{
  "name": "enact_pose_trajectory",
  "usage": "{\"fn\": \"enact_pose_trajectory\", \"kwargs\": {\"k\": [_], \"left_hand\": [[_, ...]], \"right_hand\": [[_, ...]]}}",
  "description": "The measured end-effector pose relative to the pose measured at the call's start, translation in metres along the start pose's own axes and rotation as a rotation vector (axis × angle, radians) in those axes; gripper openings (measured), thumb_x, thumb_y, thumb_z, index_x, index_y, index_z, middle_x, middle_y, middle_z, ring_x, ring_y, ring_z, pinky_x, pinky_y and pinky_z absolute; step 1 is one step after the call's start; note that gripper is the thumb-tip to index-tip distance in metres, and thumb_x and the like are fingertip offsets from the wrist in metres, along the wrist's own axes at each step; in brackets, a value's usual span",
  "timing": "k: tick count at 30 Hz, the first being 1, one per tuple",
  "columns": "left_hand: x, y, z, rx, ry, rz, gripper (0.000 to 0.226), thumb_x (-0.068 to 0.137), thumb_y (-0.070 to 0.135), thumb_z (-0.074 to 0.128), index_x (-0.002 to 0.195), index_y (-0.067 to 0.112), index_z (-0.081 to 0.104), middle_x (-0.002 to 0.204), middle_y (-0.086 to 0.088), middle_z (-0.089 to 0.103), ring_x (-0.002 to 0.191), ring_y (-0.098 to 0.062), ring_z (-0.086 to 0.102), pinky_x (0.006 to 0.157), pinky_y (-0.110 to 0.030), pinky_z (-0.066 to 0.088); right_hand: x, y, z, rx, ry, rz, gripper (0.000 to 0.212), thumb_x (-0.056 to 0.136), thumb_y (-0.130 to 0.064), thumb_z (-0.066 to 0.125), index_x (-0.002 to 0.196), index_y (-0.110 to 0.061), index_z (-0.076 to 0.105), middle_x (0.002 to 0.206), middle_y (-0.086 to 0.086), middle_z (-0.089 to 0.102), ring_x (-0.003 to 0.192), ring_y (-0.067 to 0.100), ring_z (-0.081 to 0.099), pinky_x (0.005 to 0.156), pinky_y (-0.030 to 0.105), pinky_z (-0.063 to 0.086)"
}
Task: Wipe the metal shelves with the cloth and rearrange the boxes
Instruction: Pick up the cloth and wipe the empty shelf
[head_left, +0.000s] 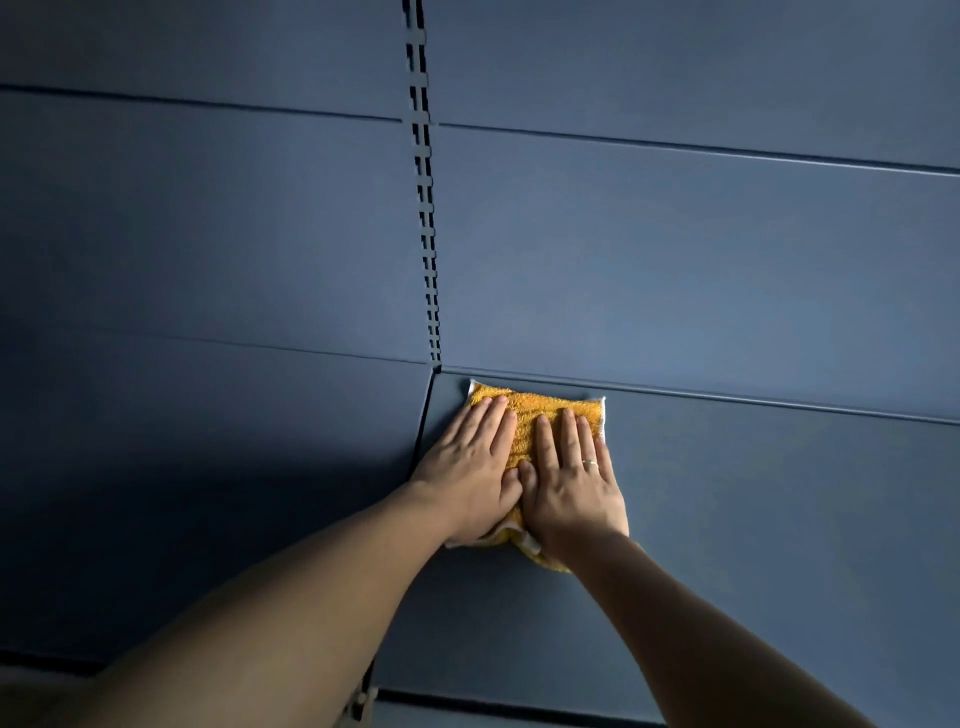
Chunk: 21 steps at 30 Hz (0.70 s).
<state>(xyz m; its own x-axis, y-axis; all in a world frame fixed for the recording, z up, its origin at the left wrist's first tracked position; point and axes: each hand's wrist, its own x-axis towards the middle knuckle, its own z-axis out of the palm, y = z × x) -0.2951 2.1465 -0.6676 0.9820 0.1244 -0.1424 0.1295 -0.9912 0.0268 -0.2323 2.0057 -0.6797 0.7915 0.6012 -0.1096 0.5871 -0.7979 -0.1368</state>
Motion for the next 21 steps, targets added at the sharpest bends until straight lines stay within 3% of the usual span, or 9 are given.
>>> {"fn": "enact_pose_trajectory", "kwargs": {"k": [5, 10, 12, 16, 21], "left_hand": [[0.035, -0.014, -0.011, -0.004, -0.007, 0.010, 0.071, 0.105, 0.044, 0.017, 0.160, 0.008, -0.010, 0.167, -0.011, -0.017, 0.154, -0.023, -0.017, 0.126, -0.039, -0.010], [0.039, -0.018, -0.013, -0.006, -0.012, 0.026, 0.069, 0.105, 0.044, 0.015, 0.160, 0.008, -0.009, 0.168, -0.010, -0.015, 0.154, -0.022, -0.016, 0.126, -0.039, -0.008], [0.035, -0.020, -0.013, 0.002, -0.025, 0.029, 0.068, 0.106, 0.044, 0.014, 0.160, 0.008, -0.008, 0.168, -0.011, -0.015, 0.155, -0.023, -0.016, 0.126, -0.039, -0.007], [0.021, -0.044, -0.016, 0.027, -0.026, 0.033, 0.067, 0.106, 0.042, 0.014, 0.160, 0.009, -0.006, 0.168, -0.011, -0.014, 0.155, -0.022, -0.014, 0.126, -0.038, -0.007], [-0.013, -0.098, -0.017, 0.035, -0.051, -0.041, 0.065, 0.106, 0.040, 0.014, 0.160, 0.011, -0.008, 0.168, -0.008, -0.016, 0.154, -0.019, -0.016, 0.126, -0.035, -0.007]], "right_hand": [[0.040, 0.006, -0.004, -0.020, -0.013, 0.029, 0.099, 0.073, -0.059, -0.023, 0.162, -0.018, -0.008, 0.169, 0.011, -0.016, 0.155, 0.023, -0.019, 0.125, 0.041, -0.014], [0.044, 0.001, -0.008, -0.039, -0.031, 0.052, 0.079, 0.093, -0.056, -0.008, 0.162, -0.017, -0.006, 0.169, 0.012, -0.015, 0.156, 0.026, -0.016, 0.125, 0.041, -0.013], [0.038, -0.006, -0.010, -0.044, -0.034, 0.057, 0.089, 0.084, -0.058, -0.018, 0.162, -0.016, -0.006, 0.169, 0.012, -0.015, 0.156, 0.026, -0.016, 0.125, 0.042, -0.013], [0.036, -0.037, -0.011, -0.029, -0.040, 0.055, 0.081, 0.093, -0.054, -0.009, 0.162, -0.013, -0.006, 0.168, 0.015, -0.015, 0.155, 0.029, -0.017, 0.125, 0.044, -0.013], [0.049, -0.097, -0.003, -0.025, -0.056, -0.043, 0.083, 0.090, -0.055, -0.014, 0.161, -0.011, -0.008, 0.167, 0.017, -0.016, 0.155, 0.030, -0.018, 0.125, 0.047, -0.013]]}}
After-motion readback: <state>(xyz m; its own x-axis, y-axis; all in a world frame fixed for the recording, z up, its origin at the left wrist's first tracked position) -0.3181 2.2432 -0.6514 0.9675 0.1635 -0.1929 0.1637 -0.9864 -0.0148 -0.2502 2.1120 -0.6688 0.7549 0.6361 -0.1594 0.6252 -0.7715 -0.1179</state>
